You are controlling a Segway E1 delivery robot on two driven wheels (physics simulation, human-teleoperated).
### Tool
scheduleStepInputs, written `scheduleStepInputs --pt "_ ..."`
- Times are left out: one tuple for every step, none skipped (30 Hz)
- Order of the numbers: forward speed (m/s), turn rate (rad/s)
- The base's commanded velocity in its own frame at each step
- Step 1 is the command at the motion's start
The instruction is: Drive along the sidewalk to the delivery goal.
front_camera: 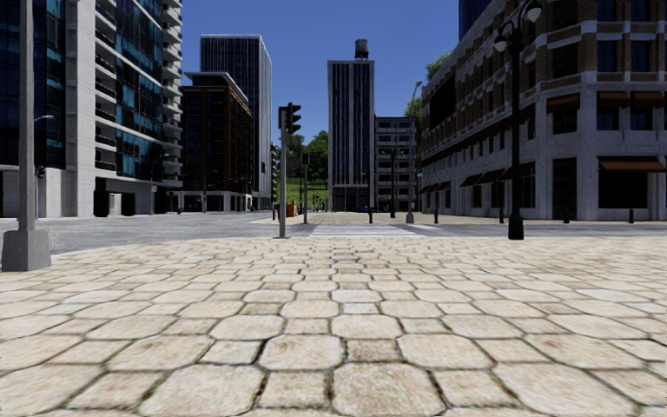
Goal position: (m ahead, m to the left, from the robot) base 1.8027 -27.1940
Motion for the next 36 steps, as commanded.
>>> scheduleStepInputs --pt "2.0 0.0" --pt "2.0 0.0" --pt "2.0 0.0" --pt "2.0 0.0" --pt "2.0 0.0" --pt "2.0 0.0" --pt "2.0 0.0" --pt "2.0 0.0" --pt "2.0 0.0" --pt "2.0 0.0" --pt "2.0 0.0" --pt "2.0 0.0" --pt "2.0 0.0" --pt "2.0 0.0" --pt "2.0 0.0" --pt "2.0 0.0" --pt "2.0 0.0" --pt "2.0 0.0" --pt "2.0 0.0" --pt "2.0 0.0" --pt "2.0 0.0" --pt "2.0 0.0" --pt "2.0 -0.1" --pt "2.0 -0.43" --pt "2.0 -0.91" --pt "2.0 -1.2" --pt "2.0 -1.2" --pt "2.0 -1.2" --pt "2.0 -1.2" --pt "2.0 -1.2" --pt "2.0 -1.2" --pt "2.0 -1.2" --pt "2.0 -1.2" --pt "2.0 -1.2" --pt "2.0 -1.2" --pt "2.0 -1.2"
